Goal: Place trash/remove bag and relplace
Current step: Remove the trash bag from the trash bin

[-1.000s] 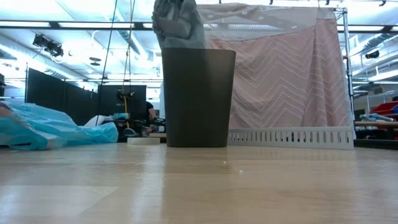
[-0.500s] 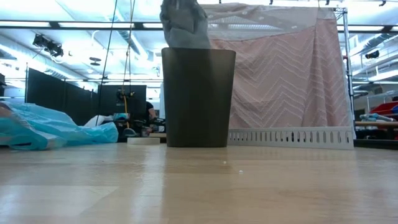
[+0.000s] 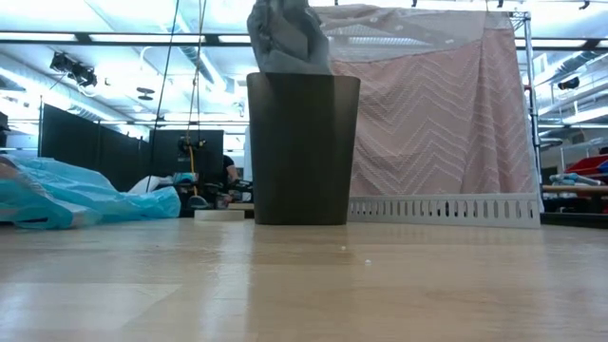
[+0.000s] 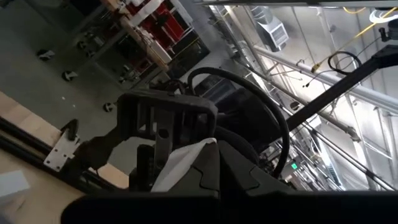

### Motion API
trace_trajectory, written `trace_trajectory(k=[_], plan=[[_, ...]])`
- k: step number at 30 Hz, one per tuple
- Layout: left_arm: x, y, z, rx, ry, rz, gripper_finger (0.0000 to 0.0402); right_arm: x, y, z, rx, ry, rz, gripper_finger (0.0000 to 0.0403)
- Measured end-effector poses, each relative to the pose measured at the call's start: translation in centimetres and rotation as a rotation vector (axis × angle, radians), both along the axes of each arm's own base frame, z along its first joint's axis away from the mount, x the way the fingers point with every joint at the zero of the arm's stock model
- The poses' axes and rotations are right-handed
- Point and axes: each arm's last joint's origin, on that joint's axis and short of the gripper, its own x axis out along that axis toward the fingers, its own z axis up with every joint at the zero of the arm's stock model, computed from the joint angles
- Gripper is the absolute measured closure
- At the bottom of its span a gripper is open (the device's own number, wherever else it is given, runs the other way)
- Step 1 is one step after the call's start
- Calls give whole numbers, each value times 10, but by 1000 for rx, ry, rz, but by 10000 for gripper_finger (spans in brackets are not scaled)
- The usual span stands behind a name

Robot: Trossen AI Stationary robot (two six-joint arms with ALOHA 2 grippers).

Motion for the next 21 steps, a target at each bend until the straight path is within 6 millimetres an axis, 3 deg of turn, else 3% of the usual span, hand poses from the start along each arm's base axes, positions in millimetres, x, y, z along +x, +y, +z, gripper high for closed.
trace_trajectory(k=[11,21], plan=[[-2,3,1,-39,8,-26,401,3,-6,-15,47,103,-11,403],[-11,4,19,-59,-70,-91,401,13,-17,-30,86,140,-33,403]])
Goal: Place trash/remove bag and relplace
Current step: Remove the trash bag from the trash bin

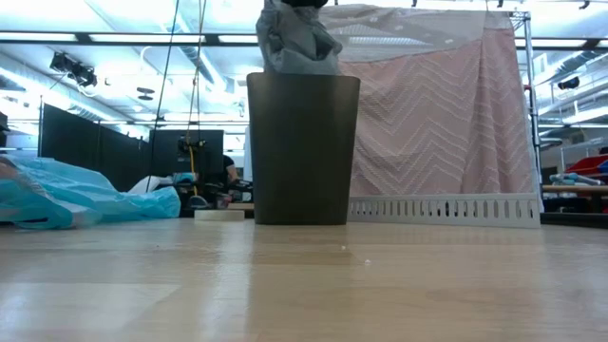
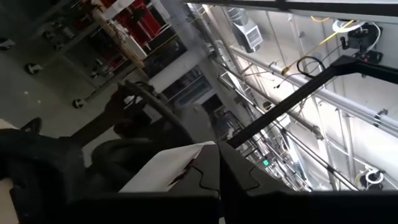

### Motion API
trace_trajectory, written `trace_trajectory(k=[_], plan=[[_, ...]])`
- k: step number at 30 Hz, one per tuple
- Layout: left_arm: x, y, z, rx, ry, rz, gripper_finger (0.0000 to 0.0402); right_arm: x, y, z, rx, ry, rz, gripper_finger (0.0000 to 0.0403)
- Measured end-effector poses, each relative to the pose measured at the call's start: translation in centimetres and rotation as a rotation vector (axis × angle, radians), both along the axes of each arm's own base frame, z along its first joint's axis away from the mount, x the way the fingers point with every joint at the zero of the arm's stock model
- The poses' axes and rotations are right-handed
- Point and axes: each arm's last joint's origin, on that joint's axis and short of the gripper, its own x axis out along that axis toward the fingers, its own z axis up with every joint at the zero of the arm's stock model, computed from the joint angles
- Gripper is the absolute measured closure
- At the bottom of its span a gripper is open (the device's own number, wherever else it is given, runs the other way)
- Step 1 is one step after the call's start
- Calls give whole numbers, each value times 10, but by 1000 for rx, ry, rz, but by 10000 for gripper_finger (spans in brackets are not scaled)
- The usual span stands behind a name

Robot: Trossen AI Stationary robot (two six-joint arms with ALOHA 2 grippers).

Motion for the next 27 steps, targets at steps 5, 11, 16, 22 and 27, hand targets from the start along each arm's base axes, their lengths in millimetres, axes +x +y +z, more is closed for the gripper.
trace_trajectory(k=[5,11,16,22,27], plan=[[-10,5,14,12,-28,12,401,-1,-4,0,1,-4,-17,403],[-19,10,24,35,-47,22,401,-2,-11,1,41,-25,-48,403],[-27,20,21,89,-18,40,401,-2,-6,10,29,-110,-36,403],[-44,51,10,121,53,156,401,-22,10,37,-41,-175,-78,403],[-50,55,6,178,79,192,401,-37,19,55,-101,-236,-116,403]])
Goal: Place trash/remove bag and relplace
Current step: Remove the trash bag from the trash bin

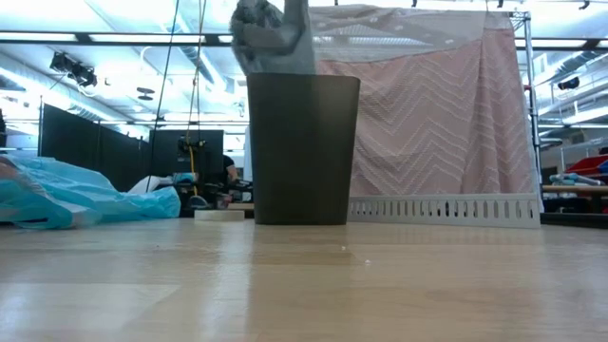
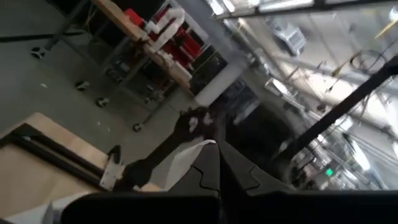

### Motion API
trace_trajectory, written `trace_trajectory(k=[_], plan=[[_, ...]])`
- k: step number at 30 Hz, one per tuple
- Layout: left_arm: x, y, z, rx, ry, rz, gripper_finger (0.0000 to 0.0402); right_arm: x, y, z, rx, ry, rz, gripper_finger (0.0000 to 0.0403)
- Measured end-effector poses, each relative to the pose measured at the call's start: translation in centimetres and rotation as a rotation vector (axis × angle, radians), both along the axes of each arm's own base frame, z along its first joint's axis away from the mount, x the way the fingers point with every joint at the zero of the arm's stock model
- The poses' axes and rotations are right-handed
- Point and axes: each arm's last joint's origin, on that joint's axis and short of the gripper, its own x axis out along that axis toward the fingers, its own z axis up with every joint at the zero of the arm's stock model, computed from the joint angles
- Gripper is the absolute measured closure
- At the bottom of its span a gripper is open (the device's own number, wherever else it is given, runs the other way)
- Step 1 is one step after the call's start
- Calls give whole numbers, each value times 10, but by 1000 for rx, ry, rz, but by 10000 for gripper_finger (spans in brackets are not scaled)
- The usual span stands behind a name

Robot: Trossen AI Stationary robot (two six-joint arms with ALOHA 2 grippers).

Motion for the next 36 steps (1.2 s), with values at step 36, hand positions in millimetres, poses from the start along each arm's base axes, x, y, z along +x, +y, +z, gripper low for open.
trace_trajectory(k=[36], plan=[[57,-47,-18,242,11,-94,401,-24,-2,30,-64,-146,-76,403]])
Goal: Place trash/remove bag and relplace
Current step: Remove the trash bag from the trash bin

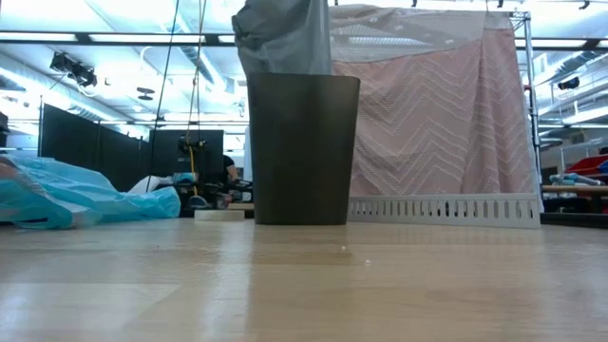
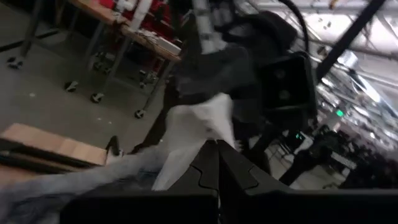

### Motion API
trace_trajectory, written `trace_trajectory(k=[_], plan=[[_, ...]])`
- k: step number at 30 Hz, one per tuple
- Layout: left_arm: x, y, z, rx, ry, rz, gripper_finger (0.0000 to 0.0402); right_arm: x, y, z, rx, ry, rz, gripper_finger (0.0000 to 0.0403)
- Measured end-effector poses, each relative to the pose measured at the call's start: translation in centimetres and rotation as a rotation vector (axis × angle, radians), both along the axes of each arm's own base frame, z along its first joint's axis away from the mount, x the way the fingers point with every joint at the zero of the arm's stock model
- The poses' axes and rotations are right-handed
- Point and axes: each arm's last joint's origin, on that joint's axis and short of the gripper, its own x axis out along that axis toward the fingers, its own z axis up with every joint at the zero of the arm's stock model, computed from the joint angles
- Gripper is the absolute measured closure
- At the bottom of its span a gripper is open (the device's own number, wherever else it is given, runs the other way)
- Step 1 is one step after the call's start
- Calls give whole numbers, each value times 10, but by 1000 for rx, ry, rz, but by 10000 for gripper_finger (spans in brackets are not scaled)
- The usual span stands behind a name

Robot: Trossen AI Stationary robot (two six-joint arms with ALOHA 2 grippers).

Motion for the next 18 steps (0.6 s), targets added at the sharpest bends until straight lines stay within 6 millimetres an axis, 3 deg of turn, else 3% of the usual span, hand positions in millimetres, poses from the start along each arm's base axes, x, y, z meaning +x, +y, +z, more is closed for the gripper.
trace_trajectory(k=[5,9,18], plan=[[5,-8,0,77,-18,2,401,0,0,0,-4,-2,28,403],[11,-2,-5,120,-17,74,401,0,0,4,-14,-37,45,403],[59,8,-50,53,98,29,401,-1,1,10,-44,-95,45,403]])
